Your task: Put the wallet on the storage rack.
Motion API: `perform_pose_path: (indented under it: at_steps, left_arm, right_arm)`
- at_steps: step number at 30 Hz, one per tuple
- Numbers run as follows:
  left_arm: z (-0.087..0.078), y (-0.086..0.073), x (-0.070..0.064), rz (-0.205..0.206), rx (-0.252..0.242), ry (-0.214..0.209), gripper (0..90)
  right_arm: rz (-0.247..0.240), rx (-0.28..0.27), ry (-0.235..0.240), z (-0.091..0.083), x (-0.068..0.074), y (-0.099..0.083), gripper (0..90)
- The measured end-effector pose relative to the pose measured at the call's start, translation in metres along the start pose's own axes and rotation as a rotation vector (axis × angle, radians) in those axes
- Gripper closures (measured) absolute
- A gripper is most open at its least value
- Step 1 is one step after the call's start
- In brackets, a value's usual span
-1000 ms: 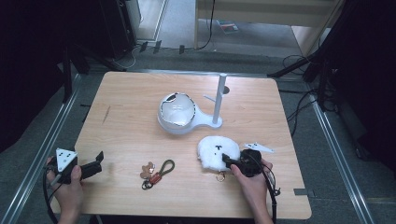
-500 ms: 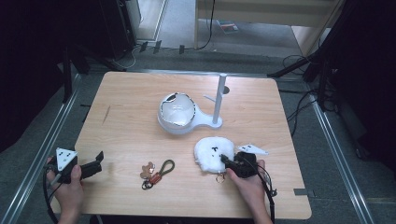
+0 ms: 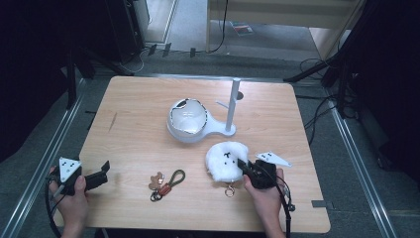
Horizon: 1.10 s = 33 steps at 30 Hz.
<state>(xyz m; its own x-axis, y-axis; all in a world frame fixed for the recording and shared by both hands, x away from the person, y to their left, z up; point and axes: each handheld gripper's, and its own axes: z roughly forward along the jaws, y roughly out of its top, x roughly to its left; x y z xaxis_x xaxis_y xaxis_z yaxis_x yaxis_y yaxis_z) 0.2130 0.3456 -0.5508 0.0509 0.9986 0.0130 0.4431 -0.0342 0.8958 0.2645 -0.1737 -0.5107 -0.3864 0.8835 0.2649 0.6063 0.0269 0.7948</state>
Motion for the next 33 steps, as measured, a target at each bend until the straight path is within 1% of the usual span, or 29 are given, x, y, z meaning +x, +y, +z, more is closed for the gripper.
perform_pose_path:
  at_steps: [1,3,5,6,8,9,10,12,14,16,19,20,22,23,25,28,29,31,32,33]
  left_arm:
    - [0.000,0.000,0.000,0.001,0.001,0.002,0.0]
    - [0.000,0.000,0.000,0.000,0.001,0.002,0.0]
    - [0.000,0.000,0.000,-0.001,0.002,0.000,0.0]
    - [0.000,0.000,0.000,-0.001,0.002,0.000,0.0]
    - [0.000,0.000,0.000,-0.004,-0.002,-0.003,0.0]
    - [0.000,0.000,0.000,-0.006,-0.002,-0.004,0.0]
    - [0.000,0.000,0.001,-0.006,-0.002,-0.004,0.0]
    - [0.000,0.000,0.001,-0.007,-0.003,-0.005,0.0]
    - [0.000,0.000,0.000,-0.009,-0.006,-0.001,0.0]
    - [-0.002,-0.001,0.001,-0.015,-0.014,0.000,0.0]
    - [-0.003,-0.001,0.002,-0.024,-0.017,-0.001,0.0]
    - [-0.003,-0.002,0.002,-0.027,-0.018,0.000,0.0]
    - [-0.003,-0.002,0.002,-0.028,-0.018,-0.001,0.0]
    - [-0.003,-0.002,0.002,-0.026,-0.018,0.000,0.0]
    - [-0.003,-0.002,0.002,-0.024,-0.016,-0.001,0.0]
    - [-0.003,-0.002,0.003,-0.025,-0.017,-0.001,0.0]
    - [-0.003,-0.002,0.003,-0.026,-0.014,-0.002,0.0]
    - [-0.003,-0.001,0.003,-0.026,-0.011,-0.003,0.0]
    - [-0.003,-0.001,0.003,-0.027,-0.009,-0.004,0.0]
    - [-0.003,-0.001,0.003,-0.027,-0.009,-0.004,0.0]
  right_arm:
    - [-0.001,-0.018,0.014,-0.005,0.004,0.006,79.7]
    - [0.002,-0.030,0.018,-0.009,0.009,0.012,79.6]
    - [0.007,-0.051,0.009,-0.012,0.014,0.017,79.3]
    - [0.007,-0.051,0.009,-0.012,0.014,0.017,79.3]
    - [-0.013,-0.092,-0.028,-0.016,0.021,0.023,79.0]
    - [-0.025,-0.101,-0.037,-0.017,0.023,0.025,78.9]
    - [-0.025,-0.101,-0.037,-0.017,0.023,0.025,78.9]
    - [-0.049,-0.115,-0.065,-0.016,0.031,0.030,78.7]
    - [-0.046,-0.121,-0.065,-0.016,0.033,0.031,78.7]
    - [-0.044,-0.123,-0.056,-0.012,0.038,0.037,78.2]
    - [-0.041,-0.131,-0.055,-0.009,0.040,0.041,78.2]
    - [-0.029,-0.136,-0.053,-0.006,0.044,0.045,78.2]
    - [-0.036,-0.140,-0.052,-0.005,0.045,0.047,78.2]
    - [-0.041,-0.148,-0.055,-0.002,0.049,0.052,78.2]
    - [-0.043,-0.152,-0.055,-0.001,0.051,0.054,78.2]
    - [-0.064,-0.159,-0.066,0.004,0.058,0.062,78.2]
    - [-0.078,-0.161,-0.080,0.007,0.063,0.067,78.2]
    - [-0.080,-0.164,-0.085,0.009,0.065,0.070,78.2]
    - [-0.087,-0.164,-0.098,0.013,0.067,0.075,78.2]
    - [-0.087,-0.164,-0.098,0.013,0.067,0.075,78.2]
